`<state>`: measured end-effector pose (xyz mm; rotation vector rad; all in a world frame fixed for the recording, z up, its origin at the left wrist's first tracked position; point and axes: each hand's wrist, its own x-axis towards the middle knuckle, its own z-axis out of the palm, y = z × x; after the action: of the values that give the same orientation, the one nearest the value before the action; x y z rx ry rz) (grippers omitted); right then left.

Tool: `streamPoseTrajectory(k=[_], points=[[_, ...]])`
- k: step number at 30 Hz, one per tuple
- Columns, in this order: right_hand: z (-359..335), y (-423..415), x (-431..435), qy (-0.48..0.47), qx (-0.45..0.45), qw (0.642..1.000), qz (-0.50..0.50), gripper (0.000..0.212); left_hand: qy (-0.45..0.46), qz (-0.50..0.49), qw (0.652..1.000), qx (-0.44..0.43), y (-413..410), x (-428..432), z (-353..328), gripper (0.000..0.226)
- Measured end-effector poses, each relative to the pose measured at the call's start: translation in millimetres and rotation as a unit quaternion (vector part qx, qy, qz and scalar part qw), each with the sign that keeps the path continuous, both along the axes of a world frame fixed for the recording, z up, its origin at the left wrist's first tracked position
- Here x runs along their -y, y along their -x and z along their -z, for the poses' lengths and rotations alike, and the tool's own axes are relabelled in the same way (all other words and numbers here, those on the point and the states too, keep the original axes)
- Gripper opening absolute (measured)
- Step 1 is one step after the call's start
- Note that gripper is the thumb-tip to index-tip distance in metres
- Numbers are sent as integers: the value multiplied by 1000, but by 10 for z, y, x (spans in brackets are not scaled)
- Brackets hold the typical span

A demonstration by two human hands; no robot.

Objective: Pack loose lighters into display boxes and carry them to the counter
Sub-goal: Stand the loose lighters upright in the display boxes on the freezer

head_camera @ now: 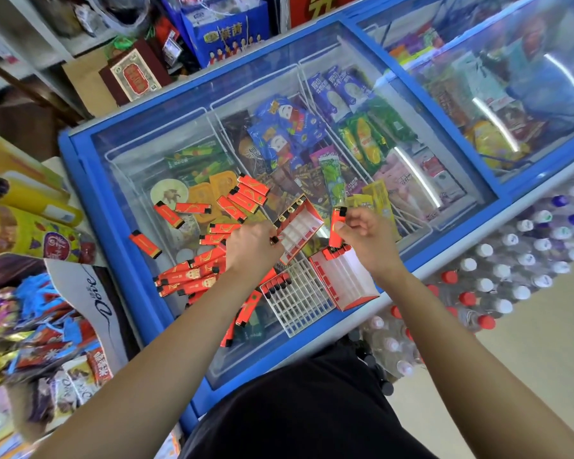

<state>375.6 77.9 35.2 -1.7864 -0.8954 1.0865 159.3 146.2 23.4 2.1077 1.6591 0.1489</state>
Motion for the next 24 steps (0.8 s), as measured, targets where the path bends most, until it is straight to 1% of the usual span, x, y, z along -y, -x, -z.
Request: streamPoseTrajectory(k=[4, 7, 9, 12, 15, 17, 19, 22, 24], points=[[-3, 45, 35, -4, -3, 1000, -4, 11, -23, -24, 998, 55, 50, -2, 10, 19], [-17, 66, 54, -9, -10, 1000, -3, 12, -87, -6, 994, 69, 104, 24, 19, 17], [-31, 74, 53, -16, -13, 1000, -4, 13, -113, 5, 991, 72, 132, 33, 1, 13], [-57, 87, 29, -16, -13, 1000, -6, 18, -103, 17, 993, 48, 153, 21, -4, 15], [-59, 106, -1, -15, -7, 1000, -15, 8, -95, 34, 995, 13, 134, 17, 41, 16], [-76, 129, -23, -18, 0, 999, -26, 8, -98, 39, 994, -5, 100, 23, 64, 12], [-88, 152, -33, -21, 5, 999, -38, 8, -107, 35, 994, -1, 68, 21, 91, 9], [-71, 163, -34, -19, 16, 999, -45, 12, -104, 26, 994, 28, 64, 9, 142, 18], [-51, 160, -40, -19, 28, 998, -50, 14, -106, 42, 993, 39, 97, 3, 165, 10]])
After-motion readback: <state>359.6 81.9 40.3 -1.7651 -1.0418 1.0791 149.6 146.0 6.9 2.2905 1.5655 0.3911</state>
